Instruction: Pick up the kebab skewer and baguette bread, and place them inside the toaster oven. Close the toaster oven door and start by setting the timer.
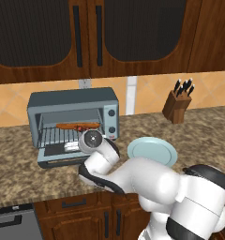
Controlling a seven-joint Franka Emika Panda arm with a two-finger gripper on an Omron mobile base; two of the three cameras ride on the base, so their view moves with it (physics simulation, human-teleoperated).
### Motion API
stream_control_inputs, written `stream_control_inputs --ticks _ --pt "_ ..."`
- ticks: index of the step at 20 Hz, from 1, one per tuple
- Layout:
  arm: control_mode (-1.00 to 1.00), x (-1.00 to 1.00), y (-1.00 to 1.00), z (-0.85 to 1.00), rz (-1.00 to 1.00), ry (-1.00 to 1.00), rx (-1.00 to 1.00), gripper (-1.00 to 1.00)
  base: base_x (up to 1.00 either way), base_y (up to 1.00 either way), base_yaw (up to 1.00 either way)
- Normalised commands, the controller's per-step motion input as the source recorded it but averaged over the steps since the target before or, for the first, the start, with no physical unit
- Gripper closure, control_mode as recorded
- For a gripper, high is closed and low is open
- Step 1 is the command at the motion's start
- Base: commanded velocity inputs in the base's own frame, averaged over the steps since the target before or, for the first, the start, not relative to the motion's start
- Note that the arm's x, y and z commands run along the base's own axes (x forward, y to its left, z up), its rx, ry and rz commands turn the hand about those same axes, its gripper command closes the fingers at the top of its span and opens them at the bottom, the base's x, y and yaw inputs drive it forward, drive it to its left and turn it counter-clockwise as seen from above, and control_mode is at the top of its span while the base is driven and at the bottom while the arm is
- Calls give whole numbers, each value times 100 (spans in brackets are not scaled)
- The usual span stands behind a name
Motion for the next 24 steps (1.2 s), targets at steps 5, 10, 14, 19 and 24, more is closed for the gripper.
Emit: stream_control_inputs --ticks 5,10,14,19,24 --pt "-100 9 2 -3 -5 -3 0 -100 0 0 0" --pt "-100 16 0 -1 -1 -2 0 -100 0 0 0" --pt "-100 26 9 -9 0 -5 0 -100 0 0 0" --pt "-100 25 5 -21 0 -3 0 -100 0 0 0" --pt "-100 6 0 -7 0 0 0 -100 0 0 0"
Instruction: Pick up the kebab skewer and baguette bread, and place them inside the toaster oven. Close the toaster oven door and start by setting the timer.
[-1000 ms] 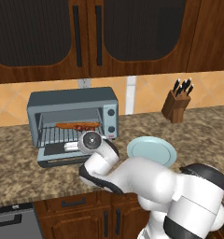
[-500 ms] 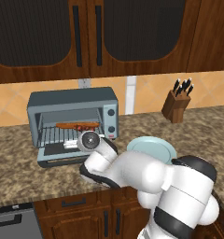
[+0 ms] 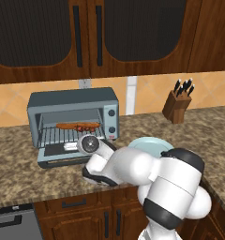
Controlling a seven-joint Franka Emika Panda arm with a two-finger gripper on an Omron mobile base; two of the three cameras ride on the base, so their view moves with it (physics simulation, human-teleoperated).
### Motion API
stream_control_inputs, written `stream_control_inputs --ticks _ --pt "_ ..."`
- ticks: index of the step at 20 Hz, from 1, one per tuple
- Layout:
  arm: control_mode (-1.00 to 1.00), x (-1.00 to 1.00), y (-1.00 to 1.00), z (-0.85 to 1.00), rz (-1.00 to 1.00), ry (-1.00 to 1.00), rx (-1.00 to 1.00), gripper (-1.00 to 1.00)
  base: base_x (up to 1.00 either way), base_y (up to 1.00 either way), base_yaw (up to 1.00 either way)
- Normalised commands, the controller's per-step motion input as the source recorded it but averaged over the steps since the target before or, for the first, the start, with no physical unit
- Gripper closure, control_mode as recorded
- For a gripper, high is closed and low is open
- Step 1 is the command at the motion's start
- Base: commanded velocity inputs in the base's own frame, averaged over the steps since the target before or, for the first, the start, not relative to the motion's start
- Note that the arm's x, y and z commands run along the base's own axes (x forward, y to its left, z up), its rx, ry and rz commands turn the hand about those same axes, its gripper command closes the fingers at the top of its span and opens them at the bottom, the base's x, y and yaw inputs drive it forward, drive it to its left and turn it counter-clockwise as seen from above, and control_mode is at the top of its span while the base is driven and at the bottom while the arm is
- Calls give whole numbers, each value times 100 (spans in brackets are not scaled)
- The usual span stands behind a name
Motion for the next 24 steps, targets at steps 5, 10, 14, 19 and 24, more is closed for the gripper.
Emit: stream_control_inputs --ticks 5,10,14,19,24 --pt "-100 0 0 0 0 0 0 -100 0 0 0" --pt "-100 -3 0 0 0 0 0 -100 0 0 0" --pt "-100 -2 0 7 0 -2 0 -100 0 0 0" --pt "-100 1 0 17 0 0 0 -100 0 0 0" --pt "-100 15 0 1 0 0 0 -100 0 0 0"
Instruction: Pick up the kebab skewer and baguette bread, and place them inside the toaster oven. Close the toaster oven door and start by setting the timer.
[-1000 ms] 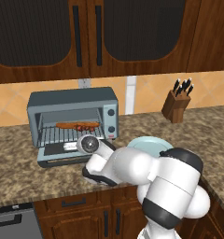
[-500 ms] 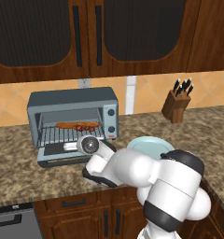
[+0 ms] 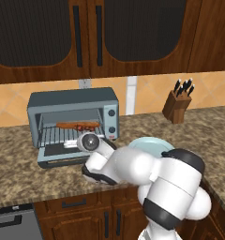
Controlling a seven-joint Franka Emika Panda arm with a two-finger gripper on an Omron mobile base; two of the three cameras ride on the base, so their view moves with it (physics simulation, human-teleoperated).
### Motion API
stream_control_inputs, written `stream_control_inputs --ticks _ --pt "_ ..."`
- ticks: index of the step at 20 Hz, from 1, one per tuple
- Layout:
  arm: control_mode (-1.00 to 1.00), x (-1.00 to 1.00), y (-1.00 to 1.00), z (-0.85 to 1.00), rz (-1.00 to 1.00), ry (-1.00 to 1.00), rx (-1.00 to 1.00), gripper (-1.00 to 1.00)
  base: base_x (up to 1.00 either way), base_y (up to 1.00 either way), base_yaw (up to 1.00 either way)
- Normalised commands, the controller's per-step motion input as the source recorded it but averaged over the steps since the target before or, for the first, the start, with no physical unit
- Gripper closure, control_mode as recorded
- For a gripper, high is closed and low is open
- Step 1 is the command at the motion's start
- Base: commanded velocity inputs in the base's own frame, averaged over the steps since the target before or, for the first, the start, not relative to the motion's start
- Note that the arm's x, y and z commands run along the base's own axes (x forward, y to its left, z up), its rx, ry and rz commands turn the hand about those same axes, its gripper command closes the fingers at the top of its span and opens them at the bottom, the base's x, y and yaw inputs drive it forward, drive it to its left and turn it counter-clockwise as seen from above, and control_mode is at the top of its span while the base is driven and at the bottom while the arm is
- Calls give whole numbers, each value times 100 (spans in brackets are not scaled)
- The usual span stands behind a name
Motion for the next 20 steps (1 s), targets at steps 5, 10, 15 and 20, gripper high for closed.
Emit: stream_control_inputs --ticks 5,10,15,20 --pt "-100 29 6 0 0 0 0 -100 0 0 0" --pt "-100 27 11 0 0 0 0 -100 0 0 0" --pt "-100 27 9 0 0 0 0 -100 0 0 0" --pt "-100 29 1 0 0 -6 0 -100 0 0 0"
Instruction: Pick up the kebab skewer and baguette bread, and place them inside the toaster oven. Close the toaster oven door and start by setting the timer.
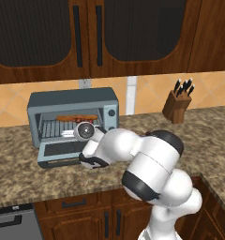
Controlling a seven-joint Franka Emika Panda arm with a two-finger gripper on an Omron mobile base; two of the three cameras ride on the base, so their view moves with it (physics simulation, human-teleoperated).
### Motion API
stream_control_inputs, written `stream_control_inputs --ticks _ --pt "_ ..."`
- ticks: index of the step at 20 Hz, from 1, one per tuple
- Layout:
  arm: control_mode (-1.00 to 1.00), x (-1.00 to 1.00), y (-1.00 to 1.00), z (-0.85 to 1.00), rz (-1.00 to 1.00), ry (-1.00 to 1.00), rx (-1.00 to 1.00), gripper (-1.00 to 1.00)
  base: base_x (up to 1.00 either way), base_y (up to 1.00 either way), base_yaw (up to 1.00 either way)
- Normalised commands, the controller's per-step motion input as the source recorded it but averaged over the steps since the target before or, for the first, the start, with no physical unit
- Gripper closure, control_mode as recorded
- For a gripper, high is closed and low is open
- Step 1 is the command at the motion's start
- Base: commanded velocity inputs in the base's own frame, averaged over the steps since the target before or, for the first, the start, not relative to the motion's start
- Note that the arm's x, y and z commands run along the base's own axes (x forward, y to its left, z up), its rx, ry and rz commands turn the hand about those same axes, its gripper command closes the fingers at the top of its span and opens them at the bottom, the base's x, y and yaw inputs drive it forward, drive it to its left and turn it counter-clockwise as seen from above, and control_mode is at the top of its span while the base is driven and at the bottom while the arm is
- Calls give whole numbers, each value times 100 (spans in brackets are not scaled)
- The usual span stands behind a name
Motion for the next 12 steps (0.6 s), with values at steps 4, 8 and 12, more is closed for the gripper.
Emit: stream_control_inputs --ticks 4,8,12 --pt "-100 34 0 0 0 -5 0 -100 0 0 0" --pt "-100 34 0 0 0 -1 0 -100 0 0 0" --pt "-100 33 0 0 0 0 0 -100 0 0 0"
